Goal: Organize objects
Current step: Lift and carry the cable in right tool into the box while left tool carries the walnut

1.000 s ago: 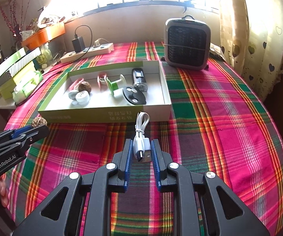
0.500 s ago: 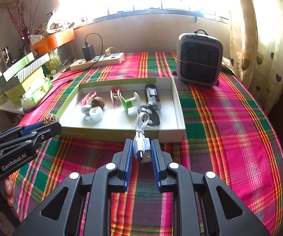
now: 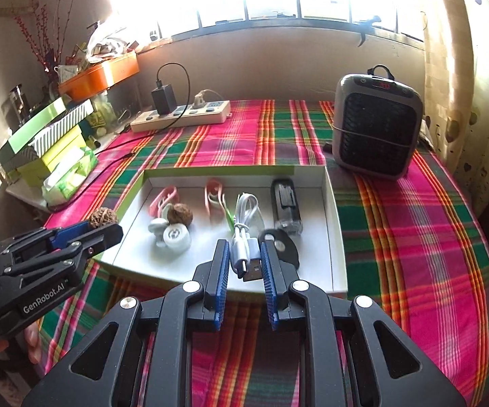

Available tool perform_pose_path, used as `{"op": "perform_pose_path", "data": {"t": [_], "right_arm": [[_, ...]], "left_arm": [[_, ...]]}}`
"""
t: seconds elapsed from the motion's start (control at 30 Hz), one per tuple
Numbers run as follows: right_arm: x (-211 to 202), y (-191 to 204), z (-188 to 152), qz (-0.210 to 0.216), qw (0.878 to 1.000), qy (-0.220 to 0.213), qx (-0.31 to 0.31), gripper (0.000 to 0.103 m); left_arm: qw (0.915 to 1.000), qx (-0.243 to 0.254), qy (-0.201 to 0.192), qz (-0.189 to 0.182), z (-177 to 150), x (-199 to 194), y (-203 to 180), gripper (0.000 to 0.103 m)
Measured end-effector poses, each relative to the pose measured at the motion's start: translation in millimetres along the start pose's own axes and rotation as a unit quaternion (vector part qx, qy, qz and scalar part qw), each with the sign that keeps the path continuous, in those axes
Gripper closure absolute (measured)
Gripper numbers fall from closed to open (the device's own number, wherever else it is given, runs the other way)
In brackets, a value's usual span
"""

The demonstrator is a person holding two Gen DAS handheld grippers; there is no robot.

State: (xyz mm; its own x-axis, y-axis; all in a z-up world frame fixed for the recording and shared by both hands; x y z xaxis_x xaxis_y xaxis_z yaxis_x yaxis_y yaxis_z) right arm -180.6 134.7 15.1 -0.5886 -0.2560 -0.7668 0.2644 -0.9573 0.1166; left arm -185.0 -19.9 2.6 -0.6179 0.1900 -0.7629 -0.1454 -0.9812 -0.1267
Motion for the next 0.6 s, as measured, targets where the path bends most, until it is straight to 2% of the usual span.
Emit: {"op": "perform_pose_path", "data": {"t": [0.6], "right_arm": [[61, 4, 39, 0.022, 0.999, 0.047, -0.004, 0.083]], "left_arm": [[0.9994, -0.013, 0.032, 0.009, 19, 43, 17, 0.076]]}}
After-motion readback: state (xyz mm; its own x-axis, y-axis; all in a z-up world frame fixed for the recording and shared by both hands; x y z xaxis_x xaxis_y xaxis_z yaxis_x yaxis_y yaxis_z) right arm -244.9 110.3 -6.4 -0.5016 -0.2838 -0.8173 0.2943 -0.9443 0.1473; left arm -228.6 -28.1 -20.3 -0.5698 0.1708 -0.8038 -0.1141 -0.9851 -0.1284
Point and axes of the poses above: each gripper's, at about its wrist camera, not at the fingertips, and x roughly the way its jaws point, y to its left, z to its top, the point moved 7 cm from there along x, roughly the way its jaws point, and after that the axes turned 6 degrees about y, right-handed, at the moved point
